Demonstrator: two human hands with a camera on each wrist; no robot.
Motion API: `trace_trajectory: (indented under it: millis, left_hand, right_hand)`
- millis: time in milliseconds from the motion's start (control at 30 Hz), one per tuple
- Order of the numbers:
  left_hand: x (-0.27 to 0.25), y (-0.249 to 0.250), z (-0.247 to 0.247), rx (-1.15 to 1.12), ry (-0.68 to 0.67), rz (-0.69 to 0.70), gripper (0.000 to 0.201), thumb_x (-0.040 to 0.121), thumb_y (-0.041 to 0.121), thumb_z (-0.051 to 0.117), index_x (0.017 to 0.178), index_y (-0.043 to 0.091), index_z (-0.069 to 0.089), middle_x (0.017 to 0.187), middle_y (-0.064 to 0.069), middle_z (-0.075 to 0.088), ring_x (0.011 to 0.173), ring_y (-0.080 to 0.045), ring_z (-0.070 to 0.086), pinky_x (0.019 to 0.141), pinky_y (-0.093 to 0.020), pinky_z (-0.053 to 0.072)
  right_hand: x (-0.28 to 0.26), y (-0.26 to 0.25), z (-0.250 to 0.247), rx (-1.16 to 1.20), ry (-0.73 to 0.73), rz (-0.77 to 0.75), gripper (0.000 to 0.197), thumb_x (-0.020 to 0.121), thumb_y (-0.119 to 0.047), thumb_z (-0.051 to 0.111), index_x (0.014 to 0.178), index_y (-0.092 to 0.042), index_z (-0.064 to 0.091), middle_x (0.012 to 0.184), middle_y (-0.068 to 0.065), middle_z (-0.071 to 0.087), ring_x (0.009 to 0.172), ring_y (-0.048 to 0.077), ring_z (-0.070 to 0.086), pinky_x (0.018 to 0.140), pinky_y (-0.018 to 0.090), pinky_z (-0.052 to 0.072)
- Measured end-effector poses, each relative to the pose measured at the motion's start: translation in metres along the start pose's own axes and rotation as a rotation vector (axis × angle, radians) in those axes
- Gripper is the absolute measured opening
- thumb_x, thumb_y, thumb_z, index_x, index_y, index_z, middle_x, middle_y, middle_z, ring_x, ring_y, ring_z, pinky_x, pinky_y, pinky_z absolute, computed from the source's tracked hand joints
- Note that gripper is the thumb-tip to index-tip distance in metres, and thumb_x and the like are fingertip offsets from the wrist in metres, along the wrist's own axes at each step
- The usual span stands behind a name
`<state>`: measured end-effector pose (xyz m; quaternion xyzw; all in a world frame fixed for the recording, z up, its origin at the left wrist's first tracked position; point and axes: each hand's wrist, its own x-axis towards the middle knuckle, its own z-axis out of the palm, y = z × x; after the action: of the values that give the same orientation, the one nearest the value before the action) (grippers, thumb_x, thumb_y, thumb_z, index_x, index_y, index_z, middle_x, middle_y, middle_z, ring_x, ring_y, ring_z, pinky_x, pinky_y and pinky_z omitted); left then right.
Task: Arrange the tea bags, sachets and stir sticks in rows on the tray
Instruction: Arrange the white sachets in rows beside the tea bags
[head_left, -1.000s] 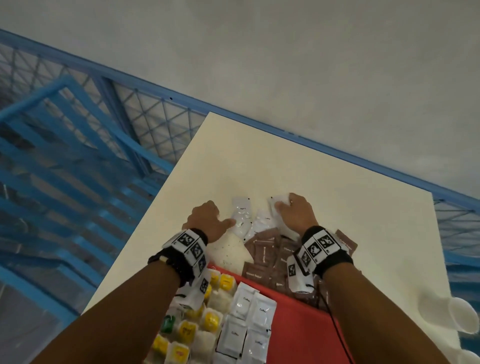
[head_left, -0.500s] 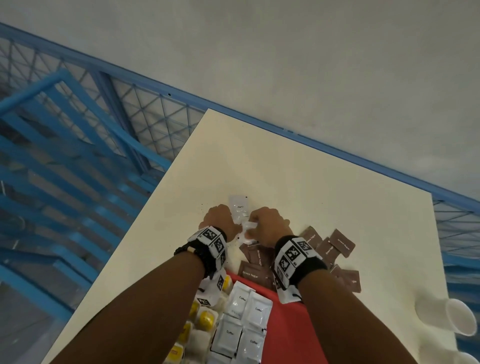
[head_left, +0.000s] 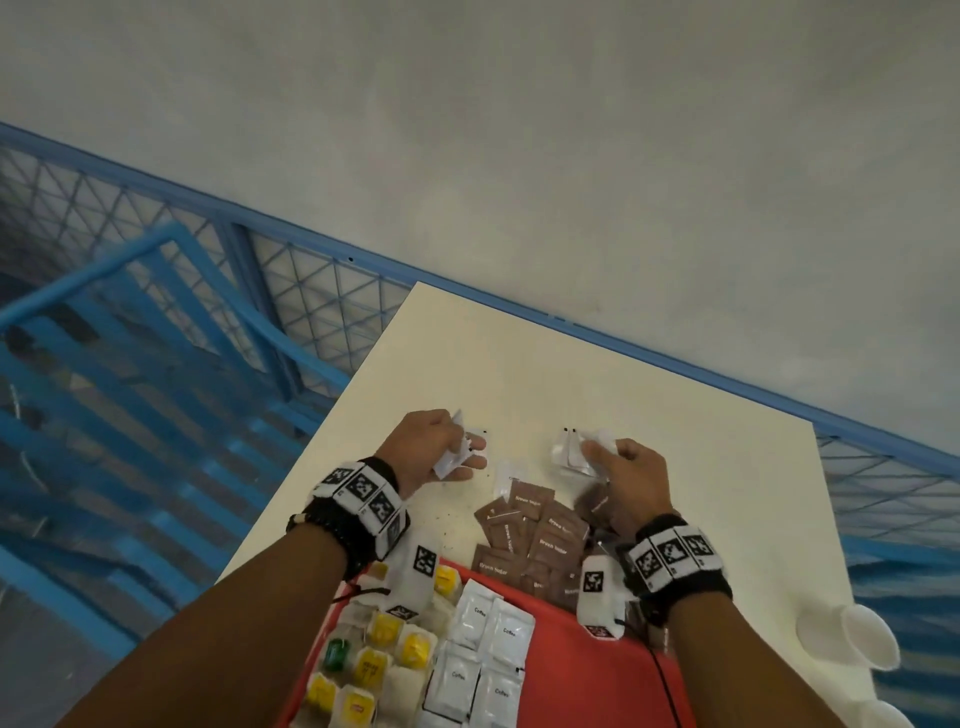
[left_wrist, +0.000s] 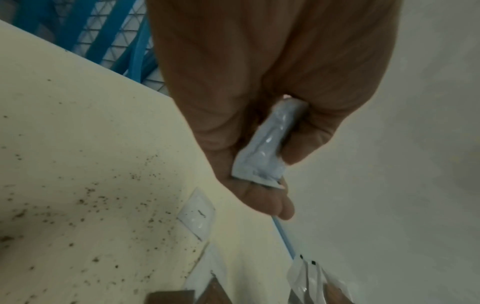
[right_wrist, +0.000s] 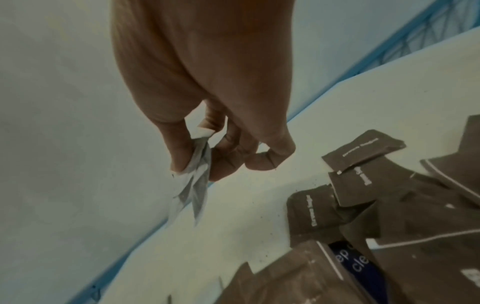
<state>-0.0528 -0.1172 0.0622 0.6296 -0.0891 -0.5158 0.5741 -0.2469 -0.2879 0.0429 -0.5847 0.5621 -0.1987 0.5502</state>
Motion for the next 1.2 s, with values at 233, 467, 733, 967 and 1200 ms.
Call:
trace_trajectory:
  millis: [233,467,733,967,1200]
  left_hand:
    - [-0.056,0.006,0.021,-0.133,-0.095,-0.031,0.034,0.088,-0.009,0.035,0.108,0.012,0.053,0.080,-0.016,0.055,0.060,-0.027,0.057,0.051,-0.027,0.044]
    - [-0.136,-0.073,0.027,-0.397,-0.648,-0.402,0.082,0.092,0.072,0.044,0.136,0.004,0.057,0.126,-0.027,0.056,0.106,-0.039,0.058,0.079,-0.045,0.055]
    - [-0.197,-0.113,0.003,-0.344,-0.626,-0.356,0.047,0.086,0.040,0.074,0.114,0.004,0.063,0.093,-0.017,0.063,0.067,-0.026,0.058,0.047,-0.024,0.044]
    - [-0.225,-0.124,0.001,-0.003,-0.463,-0.080,0.038,0.086,0.039,0.074,0.108,0.009,0.066,0.089,-0.018,0.063,0.058,-0.017,0.057,0.048,-0.024,0.043]
    - [-0.234,-0.123,0.002,0.063,-0.378,0.008,0.036,0.083,0.036,0.074,0.101,0.009,0.062,0.082,-0.017,0.067,0.049,-0.021,0.053,0.044,-0.022,0.035]
  right_hand:
    - [-0.089,-0.042,-0.025,0.327,-0.352,0.062,0.024,0.084,-0.010,0.073,0.100,0.006,0.068,0.091,0.020,0.072,0.072,0.026,0.069,0.063,0.035,0.057]
    - [-0.189,-0.004,-0.014,-0.234,-0.644,-0.173,0.029,0.075,-0.034,0.082,0.089,-0.011,0.072,0.086,0.002,0.075,0.075,0.017,0.069,0.070,0.030,0.052]
    - [-0.242,0.038,-0.007,-0.169,-0.610,-0.235,0.026,0.076,-0.030,0.083,0.085,-0.009,0.071,0.069,0.011,0.068,0.058,0.010,0.054,0.056,0.024,0.041]
    - [-0.260,0.036,-0.022,-0.080,-0.512,-0.160,0.021,0.079,-0.020,0.081,0.081,-0.001,0.073,0.070,0.008,0.069,0.056,0.004,0.055,0.055,0.016,0.043]
    - [-0.265,0.037,-0.022,-0.092,-0.507,-0.232,0.035,0.079,-0.045,0.078,0.087,-0.012,0.072,0.074,0.000,0.063,0.067,0.008,0.051,0.063,0.025,0.041]
